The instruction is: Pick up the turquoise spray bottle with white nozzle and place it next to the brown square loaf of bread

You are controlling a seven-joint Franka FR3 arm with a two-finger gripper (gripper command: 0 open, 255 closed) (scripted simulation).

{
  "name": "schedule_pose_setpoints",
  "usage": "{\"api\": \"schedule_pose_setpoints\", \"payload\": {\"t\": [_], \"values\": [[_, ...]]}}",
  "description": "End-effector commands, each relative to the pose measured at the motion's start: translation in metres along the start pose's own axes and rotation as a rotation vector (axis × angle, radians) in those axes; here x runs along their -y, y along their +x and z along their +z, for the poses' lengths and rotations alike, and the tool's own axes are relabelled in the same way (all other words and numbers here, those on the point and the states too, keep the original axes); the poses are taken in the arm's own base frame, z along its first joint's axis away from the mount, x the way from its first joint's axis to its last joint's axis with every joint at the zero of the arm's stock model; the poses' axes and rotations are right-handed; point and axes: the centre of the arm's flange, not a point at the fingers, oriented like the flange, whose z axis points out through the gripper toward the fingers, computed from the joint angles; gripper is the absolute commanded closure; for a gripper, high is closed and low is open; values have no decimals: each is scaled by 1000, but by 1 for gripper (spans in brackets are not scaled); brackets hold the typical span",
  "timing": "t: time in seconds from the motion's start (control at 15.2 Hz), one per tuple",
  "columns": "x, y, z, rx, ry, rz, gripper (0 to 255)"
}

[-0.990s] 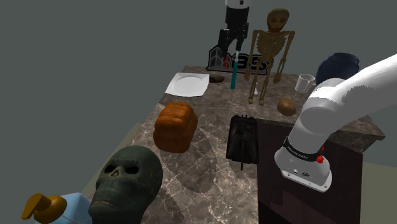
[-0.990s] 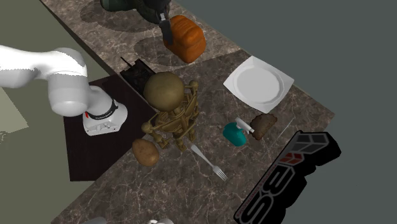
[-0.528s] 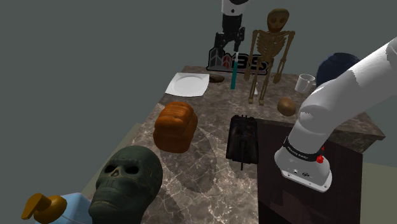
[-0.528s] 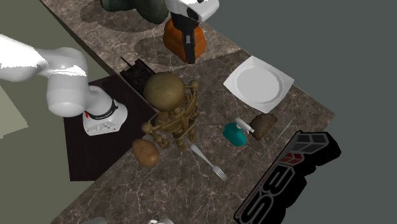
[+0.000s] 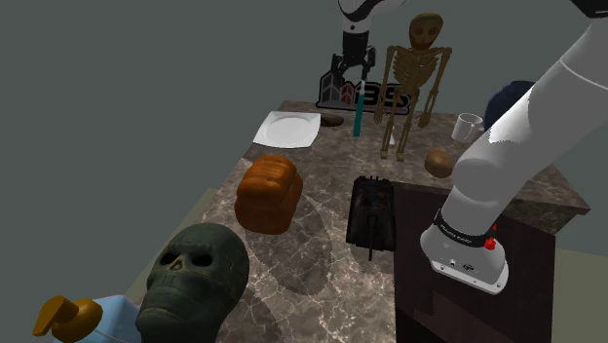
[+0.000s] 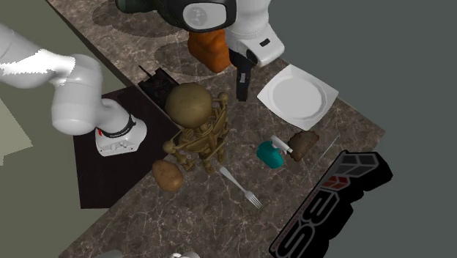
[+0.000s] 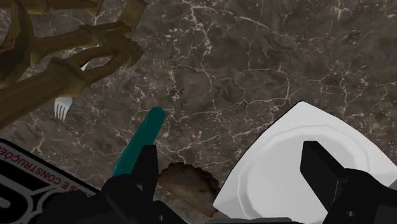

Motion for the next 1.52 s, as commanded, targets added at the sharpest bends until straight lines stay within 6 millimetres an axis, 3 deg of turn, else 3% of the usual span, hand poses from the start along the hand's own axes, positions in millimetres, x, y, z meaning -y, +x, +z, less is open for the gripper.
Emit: {"api": "schedule_pose_setpoints", "payload": {"t": [0.0, 0.66, 1.19, 1.45], "values": [[-14, 19, 12, 1, -8, 54, 0], [-104, 95, 65, 11, -49, 315, 0], [-108, 96, 106, 11, -50, 321, 0], [-108, 96, 106, 11, -50, 321, 0]]}}
